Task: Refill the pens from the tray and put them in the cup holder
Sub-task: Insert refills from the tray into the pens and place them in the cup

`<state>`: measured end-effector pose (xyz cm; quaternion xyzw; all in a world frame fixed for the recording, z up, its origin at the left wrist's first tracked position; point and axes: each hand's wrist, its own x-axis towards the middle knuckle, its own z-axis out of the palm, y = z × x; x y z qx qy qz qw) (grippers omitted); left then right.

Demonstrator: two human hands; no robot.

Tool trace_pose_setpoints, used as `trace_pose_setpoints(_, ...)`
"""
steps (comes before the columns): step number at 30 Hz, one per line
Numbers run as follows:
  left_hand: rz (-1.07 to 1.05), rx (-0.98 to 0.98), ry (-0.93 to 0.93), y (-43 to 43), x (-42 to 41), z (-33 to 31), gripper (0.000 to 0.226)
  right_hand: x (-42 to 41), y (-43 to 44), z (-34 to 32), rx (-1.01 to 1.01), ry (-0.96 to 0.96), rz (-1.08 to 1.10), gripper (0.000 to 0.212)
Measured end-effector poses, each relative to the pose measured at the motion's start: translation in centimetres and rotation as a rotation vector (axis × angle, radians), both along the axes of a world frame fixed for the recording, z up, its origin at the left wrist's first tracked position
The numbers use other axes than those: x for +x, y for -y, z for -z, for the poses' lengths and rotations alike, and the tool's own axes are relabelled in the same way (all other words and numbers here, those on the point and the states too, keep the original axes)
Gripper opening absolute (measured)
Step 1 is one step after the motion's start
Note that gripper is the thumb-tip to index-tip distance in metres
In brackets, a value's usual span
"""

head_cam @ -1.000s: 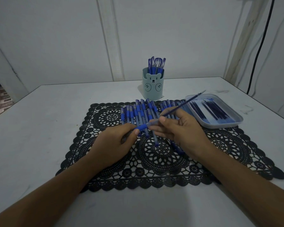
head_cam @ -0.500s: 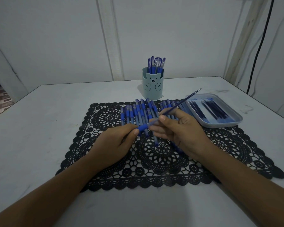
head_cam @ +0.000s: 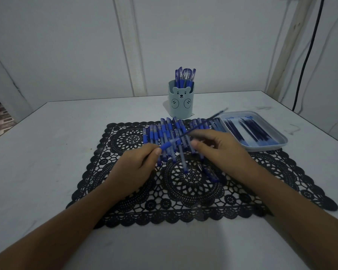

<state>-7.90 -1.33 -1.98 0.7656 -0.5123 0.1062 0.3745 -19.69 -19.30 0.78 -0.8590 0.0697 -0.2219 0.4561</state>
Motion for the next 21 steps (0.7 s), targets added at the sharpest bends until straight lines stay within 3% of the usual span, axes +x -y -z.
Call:
trace_pose_setpoints(3, -0.032, -0.031, -0.069, 0.1, 0.0, -0.2, 0.021, -0.2, 0.9, -0.3, 0.027, 0.033, 0.015, 0.022)
trace_pose_setpoints(6, -0.011, -0.003, -0.015, -0.1, 0.0, 0.0, 0.02, -0.2, 0.9, -0.3, 0.237, 0.094, -0.031, 0.014)
trace_pose_setpoints(10, 0.018, 0.047, 0.072, -0.1, 0.2, 0.3, 0.039, 0.0, 0.4, -0.1, 0.429, 0.154, -0.06, 0.021)
trace_pose_setpoints(16, 0.026, 0.051, 0.094, -0.1, 0.2, 0.4, 0.041, -0.1, -0.3, 0.0, 0.055, -0.114, -0.116, 0.02)
trace_pose_setpoints(21, 0.007, 0.005, 0.055, 0.0, 0.3, 0.4, 0.039, -0.5, 1.0, -0.2, -0.526, -0.289, -0.009, 0.025)
